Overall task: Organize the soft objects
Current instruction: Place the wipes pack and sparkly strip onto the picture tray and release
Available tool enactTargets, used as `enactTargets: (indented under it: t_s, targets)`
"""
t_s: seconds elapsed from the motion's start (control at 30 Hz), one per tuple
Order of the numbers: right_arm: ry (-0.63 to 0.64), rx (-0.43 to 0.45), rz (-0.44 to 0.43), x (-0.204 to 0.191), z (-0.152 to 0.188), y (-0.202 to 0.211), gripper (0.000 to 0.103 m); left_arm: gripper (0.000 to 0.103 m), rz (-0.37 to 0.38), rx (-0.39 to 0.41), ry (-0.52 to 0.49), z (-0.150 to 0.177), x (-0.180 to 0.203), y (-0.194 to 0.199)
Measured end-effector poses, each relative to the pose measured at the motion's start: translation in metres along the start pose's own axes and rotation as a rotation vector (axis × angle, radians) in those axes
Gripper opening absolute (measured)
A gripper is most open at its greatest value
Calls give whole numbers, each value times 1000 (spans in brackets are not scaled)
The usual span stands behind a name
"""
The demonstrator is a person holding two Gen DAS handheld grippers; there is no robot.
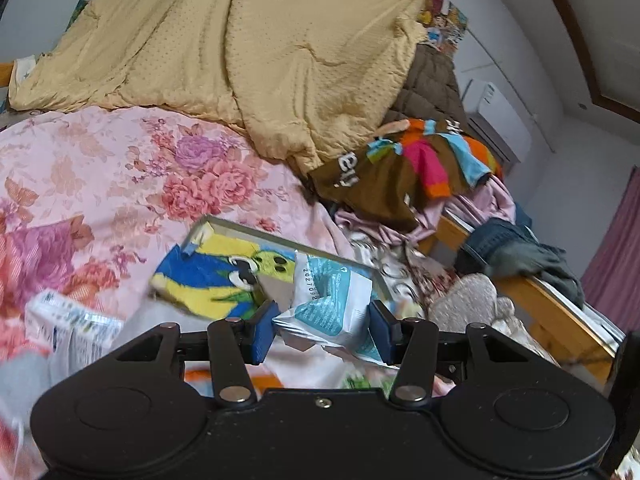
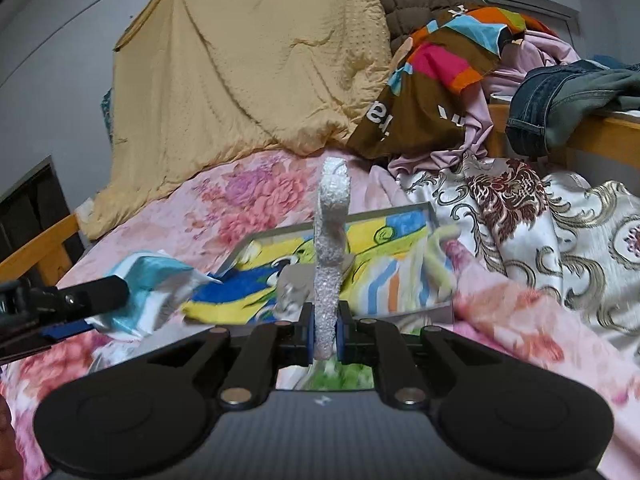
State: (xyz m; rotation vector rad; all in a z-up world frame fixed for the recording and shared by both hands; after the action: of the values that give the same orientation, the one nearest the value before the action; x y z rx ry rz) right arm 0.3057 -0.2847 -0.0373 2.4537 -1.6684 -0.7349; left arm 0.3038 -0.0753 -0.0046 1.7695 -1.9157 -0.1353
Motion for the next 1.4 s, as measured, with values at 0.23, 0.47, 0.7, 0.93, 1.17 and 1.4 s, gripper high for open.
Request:
enactTargets:
  t_s: [0.23,0.47,0.7,0.93,1.17,1.4]
  targets:
    - [5,-42,-43,14,-19,-57,11,51,-66,-20,-35,-21,-1,-55]
    - [-14,-95,-88,31,-30,-113,11,51,-100,-52,-23,-29,-6,-104]
    - [-111,-146,-126,54,-28,-139,11,51,-134,-88,-2,-18,-3,-147]
    - [-165,-202,-121,68,-16,-154,12,51,-158,-111,21,-6,2,-171]
    - [-190,-238,-142,69,-10,-158,13,52,-201,-156,48,7,-1,-185]
    - [-245,-248,-159,74,-9,-159,15,52,-253,-178,53,13,-5,-192]
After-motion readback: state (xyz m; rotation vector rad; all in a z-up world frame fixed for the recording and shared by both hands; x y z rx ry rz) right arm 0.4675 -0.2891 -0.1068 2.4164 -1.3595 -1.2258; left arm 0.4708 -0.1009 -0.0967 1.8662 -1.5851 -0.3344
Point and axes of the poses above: each gripper's, at about its wrist camera, not at the fingertips, and y roughly against the way its jaws point, x to its right, z to its underside, the point moved 8 cm from there along -y, roughly the way its jaws point, and after that the axes turned 15 degrees about -z, right-handed, at the moved point
